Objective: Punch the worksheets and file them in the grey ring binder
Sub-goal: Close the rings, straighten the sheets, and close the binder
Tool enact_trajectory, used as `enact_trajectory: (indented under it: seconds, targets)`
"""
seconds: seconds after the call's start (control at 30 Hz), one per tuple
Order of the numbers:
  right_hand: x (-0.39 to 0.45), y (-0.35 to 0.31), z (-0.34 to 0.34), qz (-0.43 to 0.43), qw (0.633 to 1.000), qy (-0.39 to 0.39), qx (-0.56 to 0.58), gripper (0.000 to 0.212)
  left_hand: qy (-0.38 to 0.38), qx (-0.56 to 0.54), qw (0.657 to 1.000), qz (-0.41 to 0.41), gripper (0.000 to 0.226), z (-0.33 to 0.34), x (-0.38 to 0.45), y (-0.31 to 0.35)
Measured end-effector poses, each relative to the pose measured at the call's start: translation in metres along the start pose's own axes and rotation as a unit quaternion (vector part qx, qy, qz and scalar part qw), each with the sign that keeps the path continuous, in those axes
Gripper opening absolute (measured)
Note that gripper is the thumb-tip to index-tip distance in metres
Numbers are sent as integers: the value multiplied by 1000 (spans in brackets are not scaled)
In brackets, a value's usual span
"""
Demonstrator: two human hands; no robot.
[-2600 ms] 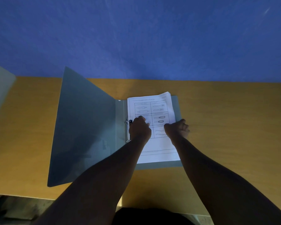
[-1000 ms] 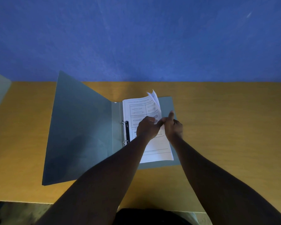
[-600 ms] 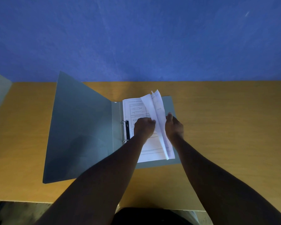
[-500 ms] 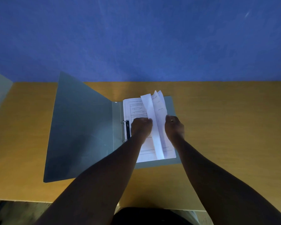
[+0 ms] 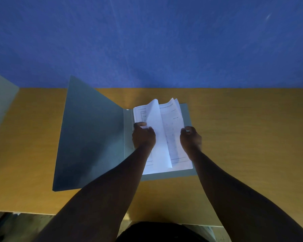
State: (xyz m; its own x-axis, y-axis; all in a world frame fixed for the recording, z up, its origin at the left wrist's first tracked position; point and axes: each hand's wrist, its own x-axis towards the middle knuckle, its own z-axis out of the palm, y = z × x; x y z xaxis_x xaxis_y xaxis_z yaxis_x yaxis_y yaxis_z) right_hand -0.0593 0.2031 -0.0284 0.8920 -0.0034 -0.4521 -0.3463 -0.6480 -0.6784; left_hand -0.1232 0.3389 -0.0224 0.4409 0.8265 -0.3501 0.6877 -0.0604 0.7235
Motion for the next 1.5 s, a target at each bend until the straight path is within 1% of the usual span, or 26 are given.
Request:
enact_trajectory:
  seconds: [0.03,0.1,0.17,0.23,0.27,0.37,0.4,0.47,0.53,0.63,0.9,1.07,1.13,1.23,1.3,1.4,1.5]
  targets:
    - [0,0,0,-3,1000,-3,3,33,-8,-12,1000,6,24,1,-1,1]
    - [0,1,-1,-20,1000,-22,9,34,-32,-2,998,52,24,3,-4,2]
    - [-2,0,-2,-31,998,-43,23,34,-67,19,994,85,34,7,-5,3]
    - [-3,-1,-2,-35,997,-62,41,32,-100,16,992,80,42,11,-5,5]
    - [-3,-1,-1,-41,996,-70,49,31,-112,5,991,71,43,13,-6,6]
    - [-2,1,0,-74,993,-81,41,34,-139,10,987,79,30,17,-8,12]
    - [-2,0,0,-80,993,-82,37,34,-147,18,985,85,30,18,-9,12]
    - [-5,-1,-1,-83,991,-88,53,37,-166,19,983,79,42,19,-7,10]
    - [-6,-2,-2,-89,990,-89,68,40,-172,24,982,74,53,22,-5,7]
    - [-5,-1,-2,-72,989,-89,96,34,-175,19,982,67,59,23,-6,5]
    - [-10,-3,-4,-38,983,-105,146,41,-190,-4,980,66,57,24,-4,3]
    - [-6,-1,-2,-40,985,-106,130,37,-192,1,980,62,53,24,0,2]
    - [-4,1,-2,-40,987,-98,125,37,-197,-7,979,54,47,24,1,1]
    - [-1,4,0,-53,988,-77,121,32,-185,-25,982,19,36,23,3,0]
    - [1,4,0,-53,991,-67,107,29,-164,-12,986,22,32,21,3,1]
    - [3,6,2,-28,995,-50,79,34,-94,-21,995,31,28,11,2,6]
    - [4,9,3,9,997,-28,68,37,-10,15,999,44,27,-2,9,9]
